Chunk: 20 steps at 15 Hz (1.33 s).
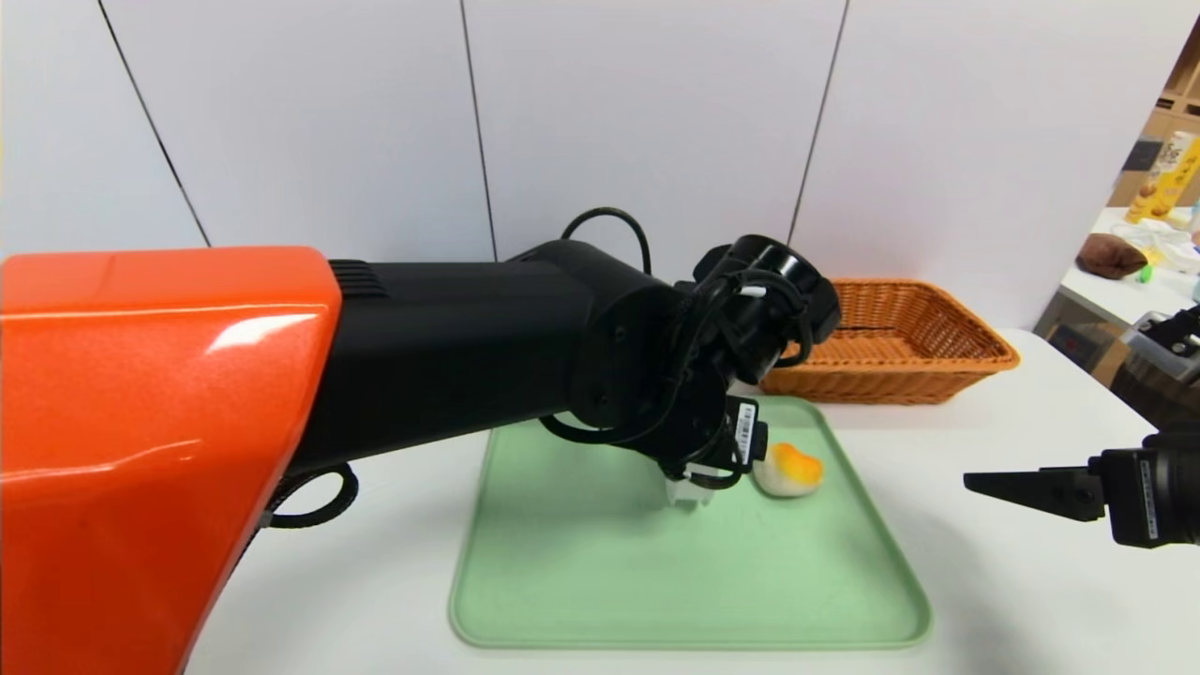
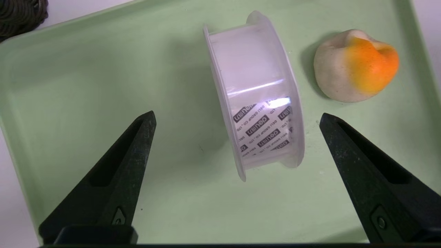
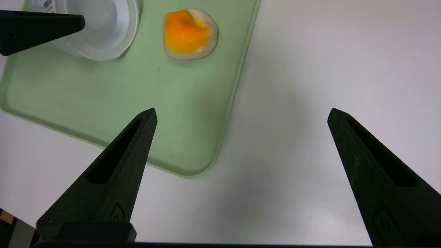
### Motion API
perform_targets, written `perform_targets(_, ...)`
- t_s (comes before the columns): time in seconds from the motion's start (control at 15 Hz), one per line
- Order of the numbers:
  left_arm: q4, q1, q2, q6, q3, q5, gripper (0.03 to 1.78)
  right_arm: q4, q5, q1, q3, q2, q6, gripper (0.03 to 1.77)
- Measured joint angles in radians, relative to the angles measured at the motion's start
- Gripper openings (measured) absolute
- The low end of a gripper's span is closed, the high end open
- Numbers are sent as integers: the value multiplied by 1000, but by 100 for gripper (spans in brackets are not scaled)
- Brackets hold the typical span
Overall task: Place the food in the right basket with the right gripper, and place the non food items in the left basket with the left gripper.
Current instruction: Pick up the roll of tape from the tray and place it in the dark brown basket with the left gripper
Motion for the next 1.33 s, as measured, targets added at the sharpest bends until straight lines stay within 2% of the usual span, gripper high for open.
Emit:
perform_targets(0.4,-9,21,39,-2,0,-1,169,0,0,-4,0,-1,0,171)
perform_targets(0.47,-10,22,41,-2,0,-1,160,0,0,-4,0,-1,0,171)
perform_targets(0.67,-11,22,43,-1,0,-1,111,0,0,-6,1,-1,-1,171)
perform_targets(0.87,-11,22,47,-1,0,-1,79,0,0,-11,1,-1,-1,171)
perform_targets(0.93,-11,22,48,0,0,0,59,0,0,-12,1,-2,-1,171)
perform_targets(1.0,-11,21,48,-1,0,0,51,0,-1,-12,0,-2,-1,171)
perform_targets(1.33,-4,23,2,7,0,8,51,0,-1,-12,4,-3,-1,171)
